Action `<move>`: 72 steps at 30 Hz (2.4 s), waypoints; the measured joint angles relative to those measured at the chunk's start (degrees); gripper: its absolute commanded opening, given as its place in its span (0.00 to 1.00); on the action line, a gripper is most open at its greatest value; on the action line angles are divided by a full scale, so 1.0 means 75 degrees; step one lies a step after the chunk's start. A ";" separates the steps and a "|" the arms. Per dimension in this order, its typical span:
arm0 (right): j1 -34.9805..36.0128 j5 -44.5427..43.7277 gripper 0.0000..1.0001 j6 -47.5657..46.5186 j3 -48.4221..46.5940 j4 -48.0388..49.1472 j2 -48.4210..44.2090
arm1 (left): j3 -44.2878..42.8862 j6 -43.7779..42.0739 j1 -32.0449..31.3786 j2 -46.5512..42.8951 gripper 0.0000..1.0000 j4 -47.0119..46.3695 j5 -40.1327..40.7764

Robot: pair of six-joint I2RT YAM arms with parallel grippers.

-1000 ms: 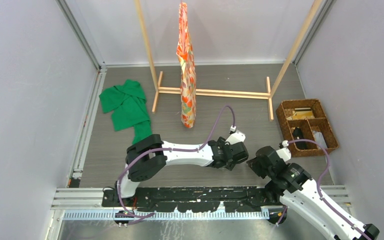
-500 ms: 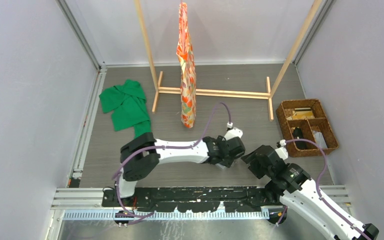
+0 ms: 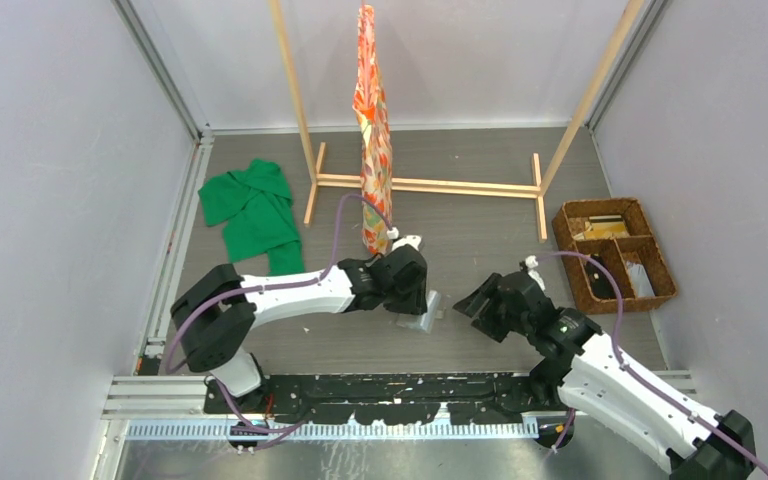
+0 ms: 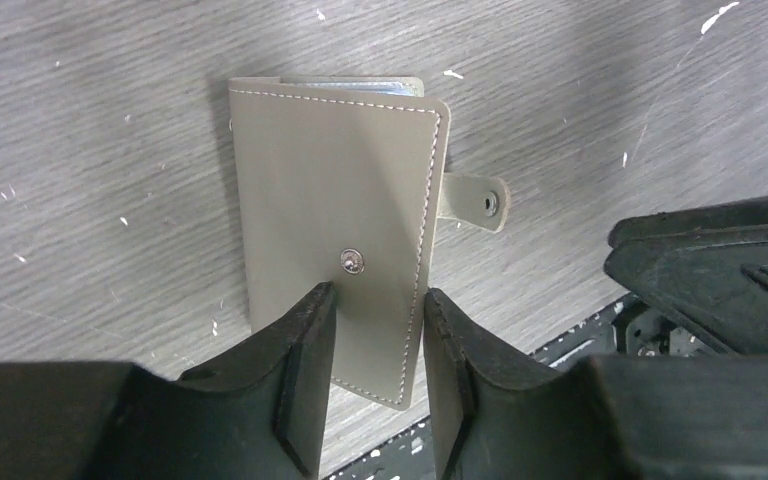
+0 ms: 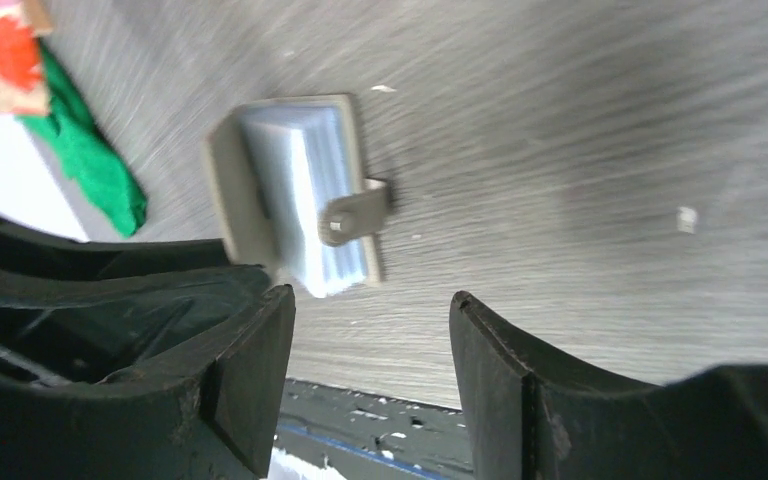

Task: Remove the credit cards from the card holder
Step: Open the card holder at the center of the board.

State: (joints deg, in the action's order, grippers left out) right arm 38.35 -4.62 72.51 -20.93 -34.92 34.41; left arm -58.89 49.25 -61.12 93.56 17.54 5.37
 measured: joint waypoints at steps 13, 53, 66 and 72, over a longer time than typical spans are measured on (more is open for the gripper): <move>0.0157 0.1451 0.42 -0.0816 -0.1239 0.2308 0.3267 | 0.1314 0.0842 0.0455 -0.1416 0.02 -0.0635 -0.0425; 0.0332 0.1177 0.13 -0.1172 -0.1454 0.2926 0.5531 | 0.1900 0.0533 0.1405 -0.1070 0.36 0.1023 0.0790; 0.0653 0.1480 0.12 -0.1495 -0.2092 0.2975 0.6274 | 0.1722 0.0382 0.1419 -0.0868 0.36 0.1008 0.0644; 0.0918 0.1419 0.14 -0.1661 -0.2317 0.2798 0.6382 | 0.1722 0.0356 0.1440 -0.0868 0.37 0.1011 0.0606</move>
State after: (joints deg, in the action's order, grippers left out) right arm 45.23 6.02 60.05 -38.30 -13.93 82.28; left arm -45.98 51.92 -50.33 87.05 25.12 9.91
